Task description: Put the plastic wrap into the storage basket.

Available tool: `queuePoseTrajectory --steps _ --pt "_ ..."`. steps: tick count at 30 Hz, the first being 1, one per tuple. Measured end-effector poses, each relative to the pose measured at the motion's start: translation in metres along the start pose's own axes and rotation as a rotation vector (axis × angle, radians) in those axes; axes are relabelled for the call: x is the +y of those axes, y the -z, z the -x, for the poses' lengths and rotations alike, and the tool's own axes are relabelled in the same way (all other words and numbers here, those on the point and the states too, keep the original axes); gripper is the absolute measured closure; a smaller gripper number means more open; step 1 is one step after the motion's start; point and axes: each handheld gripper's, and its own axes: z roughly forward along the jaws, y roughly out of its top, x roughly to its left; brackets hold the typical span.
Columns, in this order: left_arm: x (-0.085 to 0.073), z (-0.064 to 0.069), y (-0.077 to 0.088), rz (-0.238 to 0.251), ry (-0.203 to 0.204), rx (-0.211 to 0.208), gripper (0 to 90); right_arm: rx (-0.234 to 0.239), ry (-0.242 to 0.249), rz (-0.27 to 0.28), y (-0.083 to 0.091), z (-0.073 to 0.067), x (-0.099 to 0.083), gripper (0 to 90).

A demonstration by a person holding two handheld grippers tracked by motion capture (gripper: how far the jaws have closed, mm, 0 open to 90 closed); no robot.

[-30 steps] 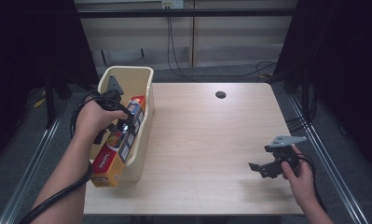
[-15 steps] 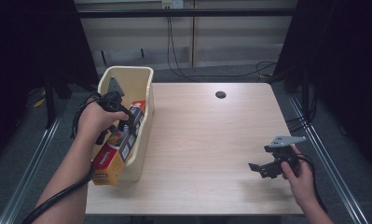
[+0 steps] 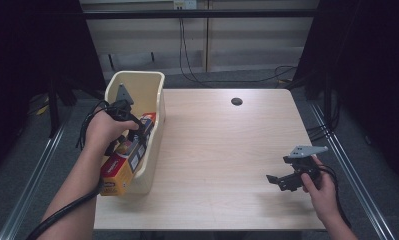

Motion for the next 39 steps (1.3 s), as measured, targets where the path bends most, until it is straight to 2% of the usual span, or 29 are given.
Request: queuePoseTrajectory --steps 3,5,6,9,12,18,21,22,23,25,31,34,36,38,39 --pt "0.001 -0.001 -0.001 -0.007 -0.001 -0.001 39.9 -0.002 0.0 0.002 0.0 0.0 0.0 1.9" --pt "0.0 -0.001 -0.003 0.004 0.012 0.006 39.9 0.0 -0.001 -0.001 0.0 0.0 0.0 1.9" --pt "0.001 -0.001 -0.003 -0.01 0.004 -0.001 39.9 -0.001 -0.002 -0.002 0.0 0.0 0.0 1.9" --pt "0.001 -0.001 -0.005 0.003 0.012 0.016 39.7 0.0 -0.002 -0.002 0.0 0.0 0.0 1.9" --pt "0.001 -0.002 -0.007 0.003 0.023 0.004 39.7 -0.001 -0.001 -0.001 0.0 0.0 0.0 1.9" --pt "0.001 -0.006 -0.009 -0.004 0.019 -0.011 39.0 -0.001 0.0 -0.001 0.0 0.0 0.0 1.9" --pt "0.0 -0.006 -0.011 0.011 0.029 -0.004 38.7 -0.002 -0.001 0.0 0.0 0.0 0.0 1.9" --pt "0.0 -0.006 -0.012 0.006 0.032 -0.007 38.6 0.0 -0.002 -0.002 0.0 0.0 0.0 2.0" --pt "0.0 -0.007 -0.013 0.0 0.017 -0.008 38.2 -0.001 0.0 -0.003 0.0 0.0 0.0 1.9" --pt "0.0 -0.007 -0.013 0.0 0.024 -0.011 37.1 0.0 0.0 -0.003 0.0 0.0 0.0 2.0" --pt "0.0 -0.005 -0.004 0.033 0.017 -0.024 36.8 0.0 0.001 0.002 0.0 0.0 0.0 1.9" --pt "0.0 -0.004 0.006 0.066 0.008 -0.036 34.7 0.004 0.002 0.002 0.0 0.0 0.0 1.9" --pt "0.001 -0.002 0.011 0.085 0.017 -0.041 31.7 0.003 0.004 0.003 0.0 -0.001 0.0 2.0" --pt "0.001 0.0 0.016 0.1 0.001 -0.042 31.7 0.003 0.004 0.005 0.0 -0.001 0.0 2.0" --pt "0.001 0.002 0.018 0.111 0.01 -0.046 31.5 0.0 0.002 0.004 0.001 -0.001 0.0 1.9"
